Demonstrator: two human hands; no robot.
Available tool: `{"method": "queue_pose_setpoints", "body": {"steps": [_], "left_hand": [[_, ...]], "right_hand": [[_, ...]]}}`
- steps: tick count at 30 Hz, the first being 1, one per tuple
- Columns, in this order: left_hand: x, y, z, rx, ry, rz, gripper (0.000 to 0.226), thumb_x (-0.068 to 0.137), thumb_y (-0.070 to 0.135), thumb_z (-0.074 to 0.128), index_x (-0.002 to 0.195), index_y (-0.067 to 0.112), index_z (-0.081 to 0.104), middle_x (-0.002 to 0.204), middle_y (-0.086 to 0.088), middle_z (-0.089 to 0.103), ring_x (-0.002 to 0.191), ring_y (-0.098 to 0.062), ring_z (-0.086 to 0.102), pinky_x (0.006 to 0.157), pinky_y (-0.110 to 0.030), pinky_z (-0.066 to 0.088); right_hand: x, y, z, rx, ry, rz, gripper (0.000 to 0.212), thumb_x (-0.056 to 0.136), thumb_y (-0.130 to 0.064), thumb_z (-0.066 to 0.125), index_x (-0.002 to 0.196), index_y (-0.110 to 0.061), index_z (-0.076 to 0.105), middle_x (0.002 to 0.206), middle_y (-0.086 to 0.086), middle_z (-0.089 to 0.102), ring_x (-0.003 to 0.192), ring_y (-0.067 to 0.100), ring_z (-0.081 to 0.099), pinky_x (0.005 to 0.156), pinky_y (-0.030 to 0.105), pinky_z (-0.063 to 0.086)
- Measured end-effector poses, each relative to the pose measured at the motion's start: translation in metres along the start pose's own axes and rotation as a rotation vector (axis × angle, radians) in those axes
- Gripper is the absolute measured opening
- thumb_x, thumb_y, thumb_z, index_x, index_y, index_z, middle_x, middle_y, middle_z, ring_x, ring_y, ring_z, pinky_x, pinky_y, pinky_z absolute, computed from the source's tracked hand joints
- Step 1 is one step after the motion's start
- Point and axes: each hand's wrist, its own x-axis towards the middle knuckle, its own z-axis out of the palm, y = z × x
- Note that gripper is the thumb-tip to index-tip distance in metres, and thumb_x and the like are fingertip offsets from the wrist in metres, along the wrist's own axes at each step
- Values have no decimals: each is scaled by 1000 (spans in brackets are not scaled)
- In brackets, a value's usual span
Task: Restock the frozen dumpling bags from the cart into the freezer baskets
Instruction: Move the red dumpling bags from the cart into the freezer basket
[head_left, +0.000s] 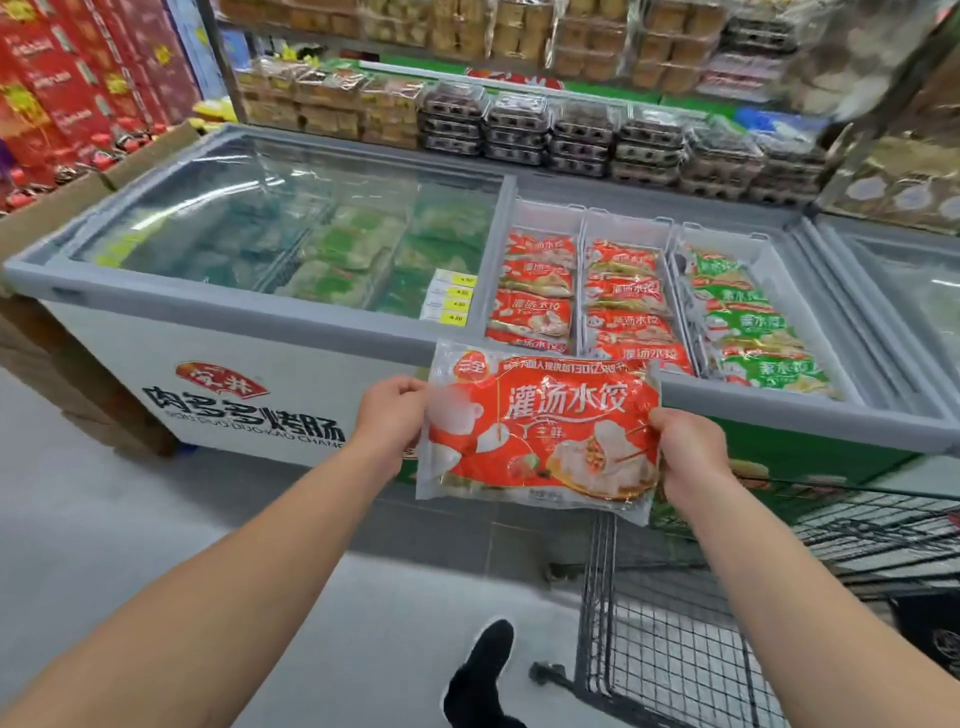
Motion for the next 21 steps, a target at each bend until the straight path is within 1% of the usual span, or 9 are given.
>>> {"method": "queue_pose_setpoints", "body": {"steps": [4,6,7,9,12,15,17,19,21], "left_hand": [[52,12,25,29,-5,-17,21,89,10,62,69,16,67,80,-8,70,76,-26,62,67,-39,52],[82,24,44,47,8,2,22,88,14,64,67,18,68,84,-8,72,83,-27,66,75,-46,58],[99,30,56,53,20,10,22,88,15,64,67,17,68,83,-8,71,84,-27,66,77,-49,58],[125,47,80,66,31,4,21,90,14,63,69,15,66,77,-6,69,80,-26,63,74,-48,56],[157,70,111,56,40,-4,17,90,15,63,73,13,66,81,-7,68,80,-25,62,68,-42,52],[182,84,134,54,42,-14,18,93,15,61,75,13,65,79,-4,66,72,-21,56,56,-30,44],[203,92,149,74,43,-23,18,92,13,62,75,13,65,75,-2,62,68,-19,51,52,-27,38],[222,102,163,98,47,-28,19,91,14,64,72,15,65,72,-1,61,68,-19,53,52,-28,41],[247,108,178,87,42,-46,20,90,12,64,71,17,66,75,-2,66,73,-21,59,60,-35,53]], "right_hand": [[58,-8,22,6,-11,37,10,94,-15,61,88,-16,69,100,6,75,93,26,71,91,48,57],[89,-14,30,11,-15,32,10,93,-14,61,86,-15,69,98,6,76,95,26,71,94,49,55],[106,-19,35,12,-16,32,11,93,-13,60,86,-13,69,96,6,76,95,26,70,95,49,54],[133,-33,41,10,-12,36,14,95,-11,58,84,-11,67,92,8,75,94,29,70,95,51,54],[171,-60,52,20,-27,18,17,96,-9,55,82,-11,64,89,8,74,93,29,70,94,50,54],[201,-77,62,14,-52,9,19,98,-11,55,83,-14,65,86,5,73,88,24,69,87,43,55],[222,-86,70,5,-51,-7,20,98,-13,56,81,-15,66,87,4,74,86,22,69,82,40,55],[244,-91,78,-25,-45,-16,21,97,-15,56,80,-13,67,86,3,75,85,23,70,79,40,56],[271,-94,86,-60,-28,-17,23,93,-17,57,75,-10,68,84,6,76,83,28,70,71,40,53]]}}
